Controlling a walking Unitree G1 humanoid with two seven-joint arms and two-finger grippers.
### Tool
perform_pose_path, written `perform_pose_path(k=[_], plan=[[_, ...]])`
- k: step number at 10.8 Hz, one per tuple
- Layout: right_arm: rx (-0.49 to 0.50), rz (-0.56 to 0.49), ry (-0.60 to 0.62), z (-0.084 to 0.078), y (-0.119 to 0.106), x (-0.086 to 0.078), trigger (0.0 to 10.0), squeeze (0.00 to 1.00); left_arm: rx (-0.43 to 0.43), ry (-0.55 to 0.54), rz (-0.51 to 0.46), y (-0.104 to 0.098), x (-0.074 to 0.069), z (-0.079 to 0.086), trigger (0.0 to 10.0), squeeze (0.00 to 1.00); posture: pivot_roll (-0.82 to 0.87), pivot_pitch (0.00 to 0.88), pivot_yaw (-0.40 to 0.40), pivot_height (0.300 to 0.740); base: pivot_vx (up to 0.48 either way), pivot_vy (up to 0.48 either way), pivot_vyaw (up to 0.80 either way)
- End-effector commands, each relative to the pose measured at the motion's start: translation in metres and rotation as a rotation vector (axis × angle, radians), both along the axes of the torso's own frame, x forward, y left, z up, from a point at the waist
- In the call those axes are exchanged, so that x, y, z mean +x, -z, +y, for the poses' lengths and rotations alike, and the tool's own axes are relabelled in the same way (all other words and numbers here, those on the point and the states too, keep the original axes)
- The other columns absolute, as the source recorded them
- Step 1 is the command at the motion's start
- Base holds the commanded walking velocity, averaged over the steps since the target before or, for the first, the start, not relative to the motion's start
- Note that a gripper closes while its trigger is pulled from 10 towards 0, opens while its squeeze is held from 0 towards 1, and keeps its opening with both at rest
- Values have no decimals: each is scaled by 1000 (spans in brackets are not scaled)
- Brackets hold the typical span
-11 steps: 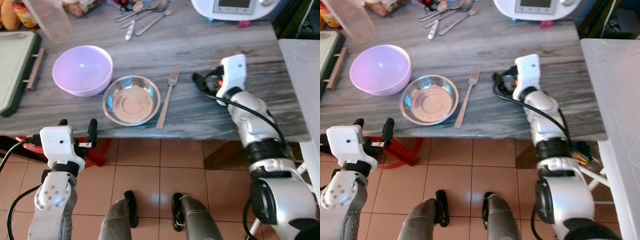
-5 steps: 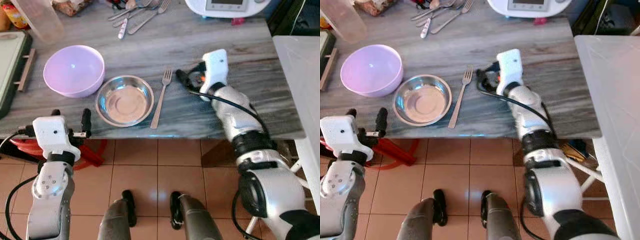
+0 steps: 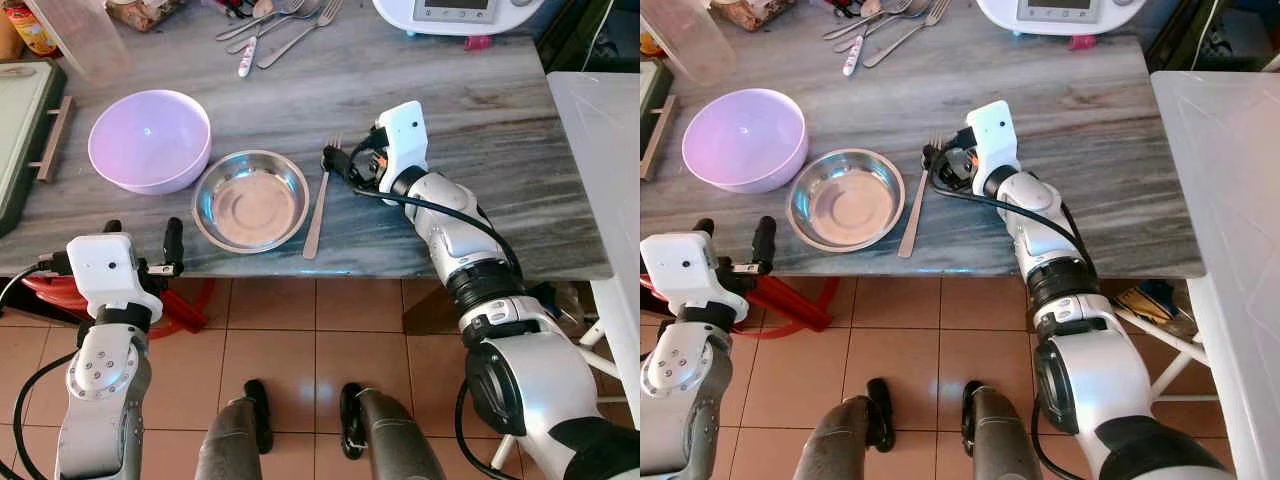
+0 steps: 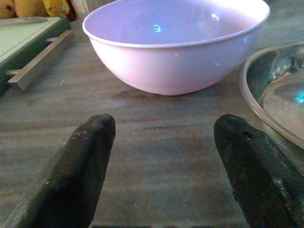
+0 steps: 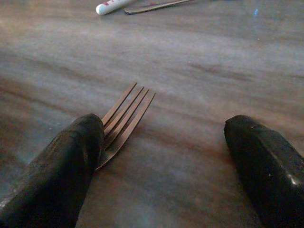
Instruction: Setting the table
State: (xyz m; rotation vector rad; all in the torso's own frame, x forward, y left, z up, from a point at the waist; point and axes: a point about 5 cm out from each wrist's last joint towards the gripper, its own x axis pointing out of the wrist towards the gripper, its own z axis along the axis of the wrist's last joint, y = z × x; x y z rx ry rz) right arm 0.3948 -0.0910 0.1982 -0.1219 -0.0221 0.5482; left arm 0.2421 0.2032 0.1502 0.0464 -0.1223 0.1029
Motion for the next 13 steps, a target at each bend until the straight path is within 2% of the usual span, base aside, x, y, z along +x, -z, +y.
perform_pose_path(k=[1, 3, 5, 8, 10, 12, 13], plan=[[-21, 81, -62, 13, 18, -5, 10000, 0, 2, -17, 21, 6, -4, 2, 10000, 0, 24, 318, 3, 740, 0, 0, 0], [-11, 25, -17, 0, 13, -5, 10000, 0, 1, -19, 19, 6, -4, 2, 10000, 0, 23, 317, 1, 740, 0, 0, 0], [62, -140, 24, -11, -6, -8, 10000, 0, -4, -12, 16, 6, -1, 0, 10000, 0, 15, 311, 5, 740, 0, 0, 0], [102, -276, 22, -6, -19, -14, 10000, 0, -8, -10, 8, 5, 1, -1, 10000, 0, 20, 304, 7, 740, 0, 0, 0], [75, -364, 68, -11, -26, -18, 10000, 0, -7, -10, 2, 4, 0, -1, 10000, 0, 25, 299, 7, 740, 0, 0, 0], [62, -435, 198, -33, -31, -25, 10000, 0, -9, -12, -3, 4, 1, -1, 10000, 0, 26, 288, 5, 740, 0, 0, 0], [53, -455, 308, -53, -28, -32, 10000, 0, -11, -8, -6, 3, 2, 0, 10000, 0, 19, 282, 8, 740, 0, 0, 0]])
